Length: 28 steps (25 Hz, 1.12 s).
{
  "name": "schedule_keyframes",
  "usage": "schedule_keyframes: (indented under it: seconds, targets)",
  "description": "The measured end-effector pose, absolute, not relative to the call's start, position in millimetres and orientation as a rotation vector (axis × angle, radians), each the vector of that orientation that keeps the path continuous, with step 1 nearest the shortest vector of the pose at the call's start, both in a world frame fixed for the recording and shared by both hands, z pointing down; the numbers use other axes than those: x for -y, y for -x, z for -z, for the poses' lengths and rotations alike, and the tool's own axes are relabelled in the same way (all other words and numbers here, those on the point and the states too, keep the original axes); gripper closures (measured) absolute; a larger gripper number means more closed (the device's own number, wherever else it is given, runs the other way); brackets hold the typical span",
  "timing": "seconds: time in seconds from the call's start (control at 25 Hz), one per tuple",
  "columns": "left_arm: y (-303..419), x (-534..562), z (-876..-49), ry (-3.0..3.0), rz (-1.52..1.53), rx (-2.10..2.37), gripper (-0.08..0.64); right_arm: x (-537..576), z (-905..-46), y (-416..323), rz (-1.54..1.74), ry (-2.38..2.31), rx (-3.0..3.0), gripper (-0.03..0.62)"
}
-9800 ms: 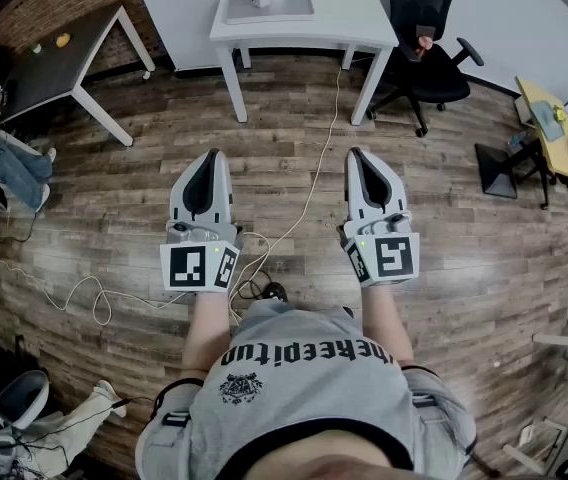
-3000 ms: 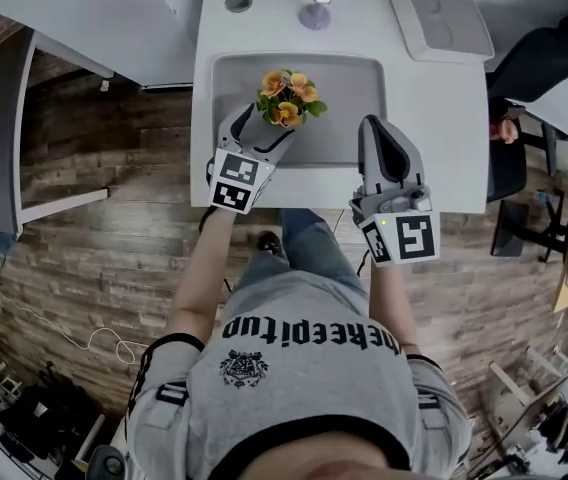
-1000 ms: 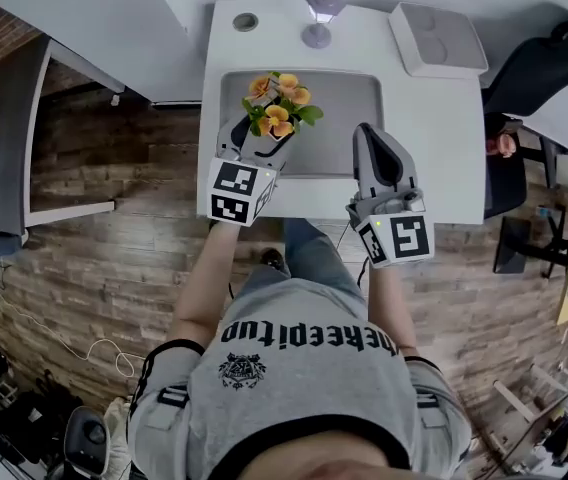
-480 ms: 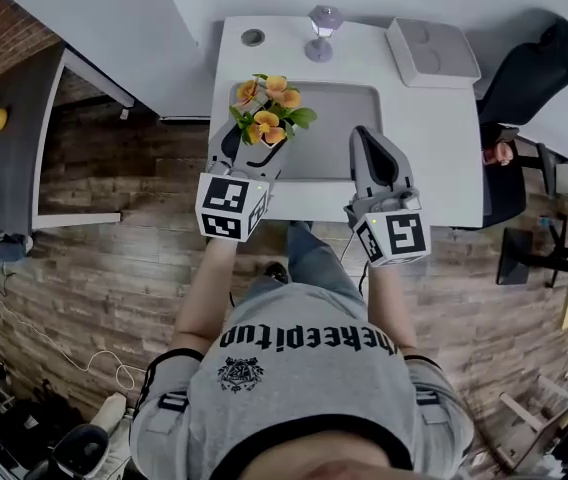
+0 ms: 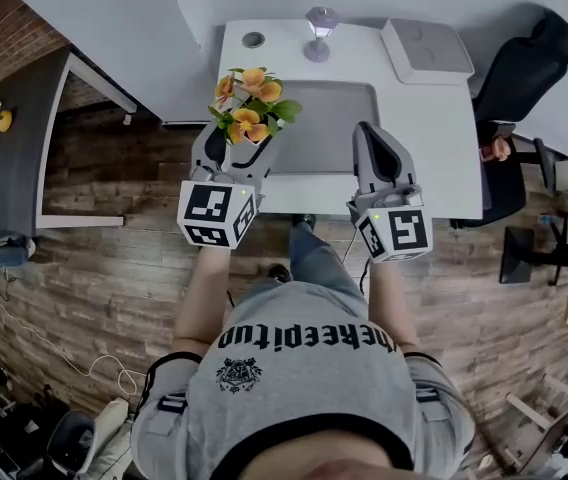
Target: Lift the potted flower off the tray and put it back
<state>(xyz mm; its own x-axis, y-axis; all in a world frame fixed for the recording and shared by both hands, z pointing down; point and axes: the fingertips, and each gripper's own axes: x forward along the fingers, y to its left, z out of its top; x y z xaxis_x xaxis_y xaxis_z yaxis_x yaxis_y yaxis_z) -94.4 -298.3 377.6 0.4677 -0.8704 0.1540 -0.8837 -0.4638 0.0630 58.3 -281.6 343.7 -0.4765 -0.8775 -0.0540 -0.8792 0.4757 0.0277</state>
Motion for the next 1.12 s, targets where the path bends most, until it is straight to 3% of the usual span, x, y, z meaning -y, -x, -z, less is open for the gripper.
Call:
schedule_keyframes:
  seconds: [0.44, 1.12]
  targets:
    - [102, 286, -363, -2.593, -0.133, 1.581, 0.209, 265, -336, -55, -0.103, 1.581, -2.665, 0.589]
    - [74, 324, -416, -2.568, -0.255, 1.471, 0.209, 289, -355, -70, -0.059, 1.634, -2.678, 0.589]
